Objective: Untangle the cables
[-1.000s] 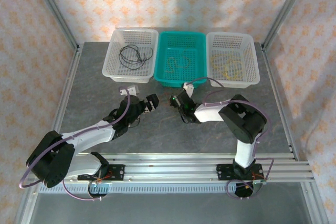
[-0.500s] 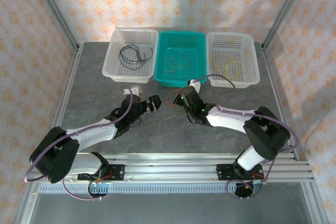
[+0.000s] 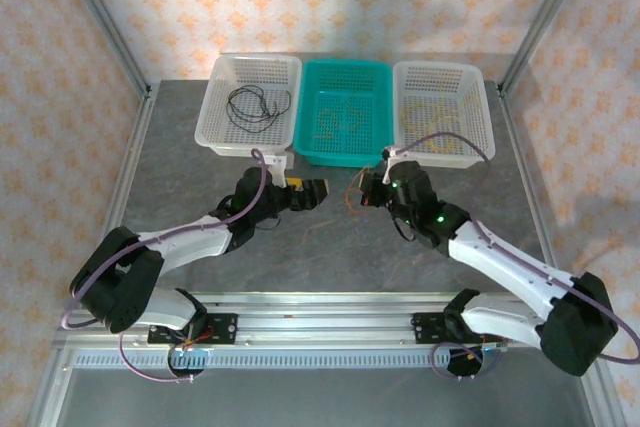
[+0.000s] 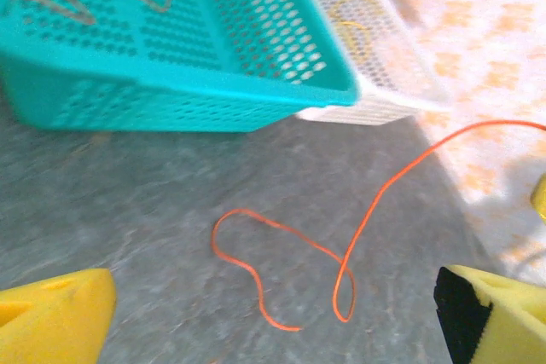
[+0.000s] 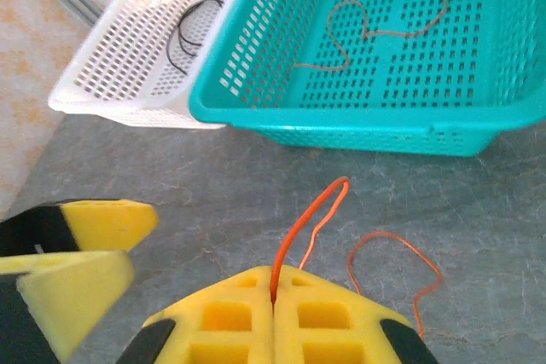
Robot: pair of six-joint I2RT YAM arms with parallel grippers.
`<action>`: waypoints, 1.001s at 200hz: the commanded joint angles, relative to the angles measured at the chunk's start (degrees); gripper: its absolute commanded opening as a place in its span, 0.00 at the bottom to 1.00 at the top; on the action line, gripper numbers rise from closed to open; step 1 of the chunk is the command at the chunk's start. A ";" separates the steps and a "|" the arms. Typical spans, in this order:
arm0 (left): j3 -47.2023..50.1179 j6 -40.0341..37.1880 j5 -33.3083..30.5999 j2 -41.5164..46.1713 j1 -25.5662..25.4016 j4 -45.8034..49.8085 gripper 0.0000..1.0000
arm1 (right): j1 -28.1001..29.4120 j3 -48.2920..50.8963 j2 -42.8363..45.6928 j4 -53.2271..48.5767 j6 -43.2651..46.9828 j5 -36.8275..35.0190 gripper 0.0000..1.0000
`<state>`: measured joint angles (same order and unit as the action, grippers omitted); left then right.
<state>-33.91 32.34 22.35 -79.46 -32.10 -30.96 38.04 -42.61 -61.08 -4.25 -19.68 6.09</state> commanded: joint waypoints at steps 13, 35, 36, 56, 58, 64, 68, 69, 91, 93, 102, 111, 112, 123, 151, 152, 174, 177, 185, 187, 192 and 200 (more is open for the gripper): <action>-4.08 -2.86 9.29 -1.41 -0.07 -6.68 0.97 | -1.20 -5.41 3.80 -6.69 3.22 4.75 0.00; -5.28 -0.77 12.05 -2.85 -0.20 -9.51 0.97 | -1.30 -7.84 4.54 -8.50 3.69 5.61 0.00; -5.33 -0.65 12.21 -2.92 -0.22 -9.71 0.97 | -1.30 -7.93 4.64 -8.50 3.69 5.70 0.00; -6.42 0.88 15.59 -3.96 -1.05 -12.68 0.97 | -1.31 -9.84 5.06 -9.25 3.00 6.24 0.00; -6.60 0.88 15.96 -4.02 -1.17 -12.84 0.97 | -1.35 -10.10 5.02 -9.38 2.88 6.27 0.00; -7.11 0.71 17.02 -4.35 -1.57 -12.90 0.97 | -1.32 -10.94 4.99 -9.77 2.66 6.50 0.00; -7.49 0.52 17.69 -4.58 -1.84 -12.80 0.97 | -1.38 -11.50 4.84 -10.01 2.57 6.77 0.00; -7.58 0.48 17.80 -4.61 -1.88 -12.72 0.97 | -1.38 -11.65 4.83 -10.09 2.56 6.84 0.00; -8.96 -1.01 18.85 -5.67 -3.02 -11.64 0.96 | -1.37 -13.56 4.93 -10.53 2.28 8.45 0.00; -9.04 -1.15 18.87 -5.78 -3.12 -11.48 0.95 | -1.36 -13.62 5.01 -10.56 2.26 8.56 0.00; -9.50 -1.40 18.53 -6.26 -3.32 -10.74 0.92 | -1.37 -14.13 5.06 -10.82 2.30 8.94 0.00; -9.45 -0.99 18.66 -6.68 -3.45 -11.40 0.87 | -1.39 -14.51 5.01 -11.20 2.37 8.99 0.00; -9.44 -0.93 18.72 -6.77 -3.48 -11.53 0.86 | -1.39 -14.56 5.05 -11.21 2.37 9.01 0.00; -9.20 -0.08 18.87 -7.12 -3.58 -12.57 0.79 | -1.39 -14.85 5.07 -11.60 2.37 8.74 0.00; -8.69 0.44 19.31 -7.96 -4.07 -14.65 0.63 | -1.34 -14.92 5.49 -11.70 2.35 8.07 0.00; -8.66 0.40 19.31 -8.02 -4.09 -14.70 0.62 | -1.36 -14.94 5.51 -11.72 2.36 8.02 0.00; -8.48 0.71 19.29 -8.51 -4.36 -15.18 0.48 | -1.39 -15.05 5.53 -11.92 2.28 7.50 0.00; -8.42 0.72 19.23 -8.52 -4.37 -15.28 0.46 | -1.39 -15.05 5.57 -11.89 2.20 7.58 0.00; -8.29 0.79 19.06 -8.43 -4.38 -15.23 0.41 | -1.38 -14.96 5.66 -11.86 2.11 7.43 0.00; -8.28 0.80 19.01 -8.34 -4.42 -15.19 0.40 | -1.39 -14.91 5.64 -11.84 2.06 7.40 0.00; -8.19 0.80 18.88 -8.30 -4.46 -15.21 0.38 | -1.39 -14.87 5.64 -11.84 1.97 7.25 0.00; -8.10 0.75 18.70 -8.17 -4.46 -15.05 0.36 | -1.39 -14.90 5.72 -11.92 1.93 7.11 0.00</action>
<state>-42.00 33.26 40.25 -87.70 -36.05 -42.41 36.91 -55.83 -56.71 -15.68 -17.50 13.98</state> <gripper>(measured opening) 0.387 0.039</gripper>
